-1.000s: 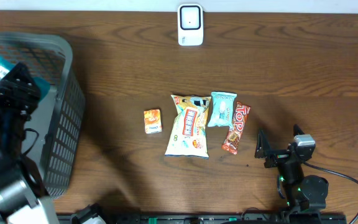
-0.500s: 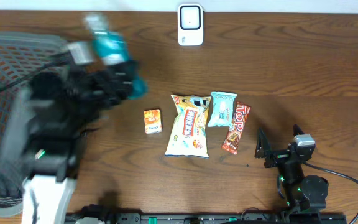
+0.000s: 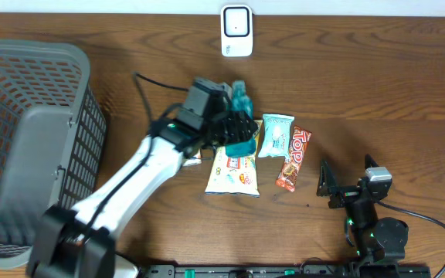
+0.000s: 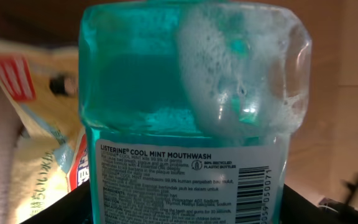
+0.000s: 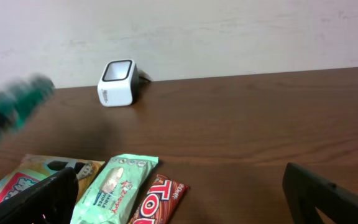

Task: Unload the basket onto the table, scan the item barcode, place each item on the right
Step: 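Carry the Listerine bottle with the left gripper and set it on the packet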

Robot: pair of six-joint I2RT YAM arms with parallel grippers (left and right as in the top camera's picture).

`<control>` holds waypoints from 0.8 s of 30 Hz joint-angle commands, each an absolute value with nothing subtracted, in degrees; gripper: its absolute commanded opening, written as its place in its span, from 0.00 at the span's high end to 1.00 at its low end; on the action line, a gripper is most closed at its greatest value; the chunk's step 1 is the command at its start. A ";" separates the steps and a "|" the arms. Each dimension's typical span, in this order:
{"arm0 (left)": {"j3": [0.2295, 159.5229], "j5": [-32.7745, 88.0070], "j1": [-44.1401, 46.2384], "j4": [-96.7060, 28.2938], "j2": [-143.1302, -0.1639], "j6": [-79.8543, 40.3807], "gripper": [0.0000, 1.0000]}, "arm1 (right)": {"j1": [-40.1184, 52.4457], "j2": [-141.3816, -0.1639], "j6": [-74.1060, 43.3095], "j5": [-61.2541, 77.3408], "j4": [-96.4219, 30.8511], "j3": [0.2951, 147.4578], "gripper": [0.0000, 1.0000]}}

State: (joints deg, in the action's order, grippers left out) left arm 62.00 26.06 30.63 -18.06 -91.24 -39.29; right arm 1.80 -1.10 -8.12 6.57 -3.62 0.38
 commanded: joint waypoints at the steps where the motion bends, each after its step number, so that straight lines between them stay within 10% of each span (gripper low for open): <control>1: 63.24 24.53 33.10 -17.30 -94.78 -44.29 0.44 | 2.13 -1.04 -8.54 6.33 -3.84 0.34 0.01; 12: 63.24 12.53 41.50 -15.05 -103.63 -55.00 0.43 | 2.13 -1.04 -8.54 6.33 -3.86 0.34 0.01; 19: 64.14 10.66 42.46 -14.66 -100.49 -51.75 0.02 | 2.13 -1.04 -8.54 6.33 -3.84 0.34 0.01; 24: 66.08 8.36 42.46 -15.49 -95.02 -45.76 0.02 | 2.13 -1.04 -8.54 6.33 -3.84 0.34 0.01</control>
State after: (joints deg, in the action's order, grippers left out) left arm 63.07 11.57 42.54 -15.11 -99.90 -50.30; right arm 1.80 -1.10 -8.12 6.57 -3.62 0.38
